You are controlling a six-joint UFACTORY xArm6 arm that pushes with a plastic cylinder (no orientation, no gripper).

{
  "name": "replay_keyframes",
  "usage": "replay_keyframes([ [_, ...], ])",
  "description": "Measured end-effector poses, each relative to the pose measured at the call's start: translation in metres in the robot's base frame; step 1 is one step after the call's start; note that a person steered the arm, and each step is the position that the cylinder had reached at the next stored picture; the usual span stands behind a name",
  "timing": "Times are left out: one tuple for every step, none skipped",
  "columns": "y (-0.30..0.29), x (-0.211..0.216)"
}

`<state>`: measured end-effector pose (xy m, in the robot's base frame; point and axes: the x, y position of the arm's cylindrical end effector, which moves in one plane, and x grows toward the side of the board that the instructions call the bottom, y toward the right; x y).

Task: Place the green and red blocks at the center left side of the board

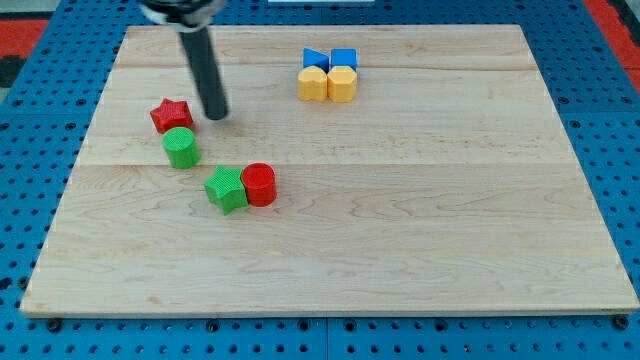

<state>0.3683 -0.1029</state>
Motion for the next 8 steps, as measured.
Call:
replay_keyframes([
  [0.034, 0.021],
  [0.034, 0.046],
  [0.031, 0.051],
  [0.031, 0.064],
  [0.007, 0.069],
  [-0.048, 0.063],
  [-0.06, 0.054],
  [0.006, 0.053],
])
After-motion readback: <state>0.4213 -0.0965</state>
